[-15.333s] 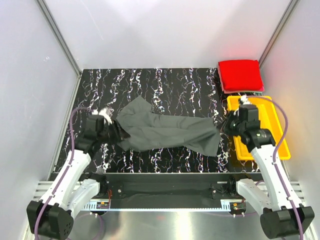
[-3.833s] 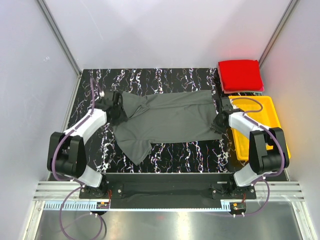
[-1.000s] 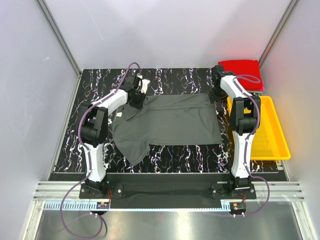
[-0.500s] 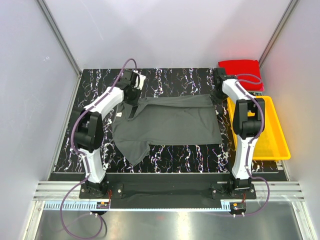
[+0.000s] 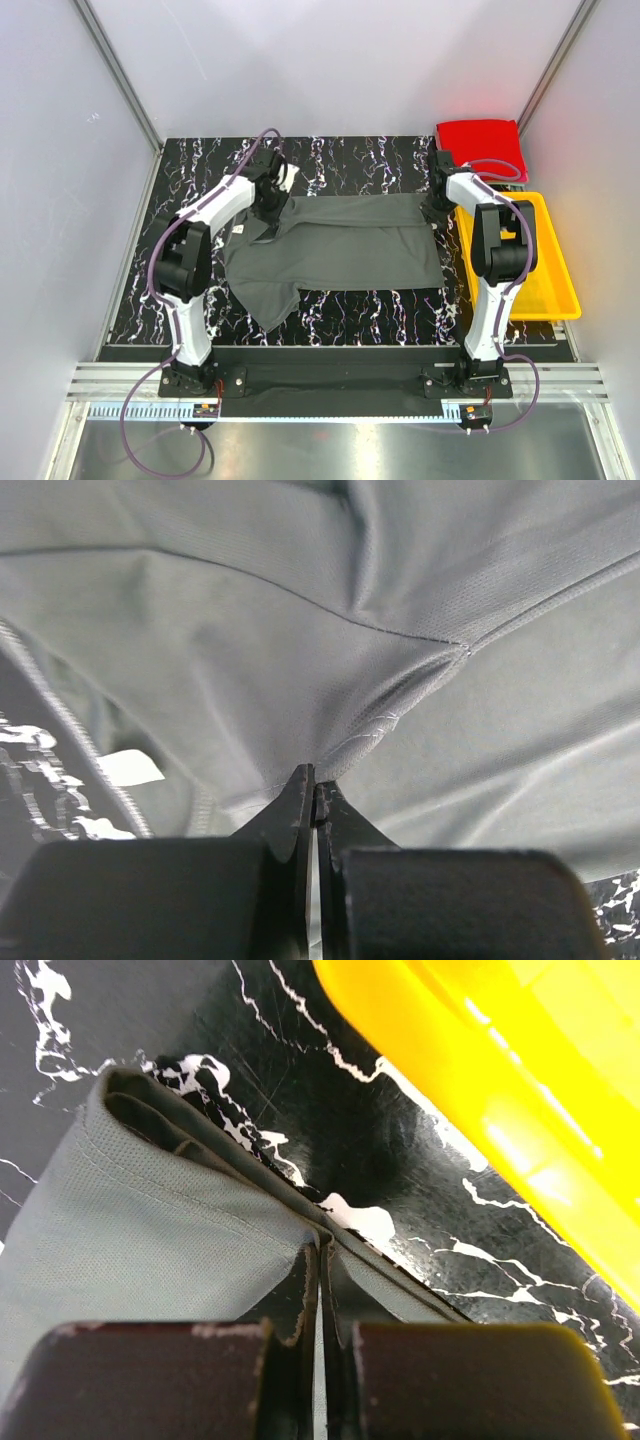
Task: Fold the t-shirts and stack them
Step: Fold the tshirt
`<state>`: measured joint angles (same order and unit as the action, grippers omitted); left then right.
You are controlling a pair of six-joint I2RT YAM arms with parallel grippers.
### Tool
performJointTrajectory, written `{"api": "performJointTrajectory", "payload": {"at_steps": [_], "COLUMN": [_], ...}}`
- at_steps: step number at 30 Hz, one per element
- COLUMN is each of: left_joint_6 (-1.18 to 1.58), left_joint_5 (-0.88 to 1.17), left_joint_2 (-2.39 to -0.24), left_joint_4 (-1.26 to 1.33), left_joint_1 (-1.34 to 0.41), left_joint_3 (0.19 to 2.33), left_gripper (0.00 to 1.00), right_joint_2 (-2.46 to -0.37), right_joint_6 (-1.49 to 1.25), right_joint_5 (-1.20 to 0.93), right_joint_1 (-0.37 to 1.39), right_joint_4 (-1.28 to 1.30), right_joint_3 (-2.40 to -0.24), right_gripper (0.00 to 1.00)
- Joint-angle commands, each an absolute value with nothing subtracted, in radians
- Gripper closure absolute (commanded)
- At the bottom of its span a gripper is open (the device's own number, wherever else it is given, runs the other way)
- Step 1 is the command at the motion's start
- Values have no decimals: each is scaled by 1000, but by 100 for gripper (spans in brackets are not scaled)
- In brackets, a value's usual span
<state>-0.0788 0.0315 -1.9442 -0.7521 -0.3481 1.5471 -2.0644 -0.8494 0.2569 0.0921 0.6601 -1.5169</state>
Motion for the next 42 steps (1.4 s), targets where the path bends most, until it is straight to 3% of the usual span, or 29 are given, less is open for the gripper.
{"api": "performJointTrajectory", "payload": {"at_steps": [1, 3, 6, 10, 20, 25, 31, 35, 38, 42], "left_joint_6": [-63, -46, -6, 72, 176, 264, 363, 338, 302, 292], "left_joint_5": [75, 77, 67, 124, 32, -77, -158, 54, 142, 77], "left_joint_2": [-1985, -1985, -1961, -1956, -2186, -2247, -2179, -2082, -2020, -1961], "left_joint_4": [-805, -808, -802, -776, -793, -836, -833, -763, -726, -739], "left_joint_1": [-353, -353, -344, -290, -184, -160, -130, -118, -117, -114], "left_joint_3": [1566, 1565, 1574, 1629, 1865, 1872, 1818, 1775, 1732, 1660], "left_gripper": [93, 84, 56, 46, 46, 47, 50, 43, 36, 37], "right_joint_2": [-2022, -2010, -1985, -1974, -1973, -1967, -1959, -1930, -1919, -1899], "right_joint_6": [-822, -821, -813, -801, -804, -810, -822, -827, -819, -778], "right_joint_5": [253, 265, 273, 247, 277, 302, 290, 256, 223, 140], "right_joint_1": [86, 86, 86, 86, 84, 86, 86, 86, 86, 90], "right_joint_4": [607, 609, 603, 601, 620, 606, 635, 652, 676, 658], "right_joint_3": [-1509, -1505, -1503, -1502, -1482, -1436, -1451, -1476, -1506, -1517], "right_gripper": [100, 100, 100, 100, 100, 100, 95, 80, 78, 78]}}
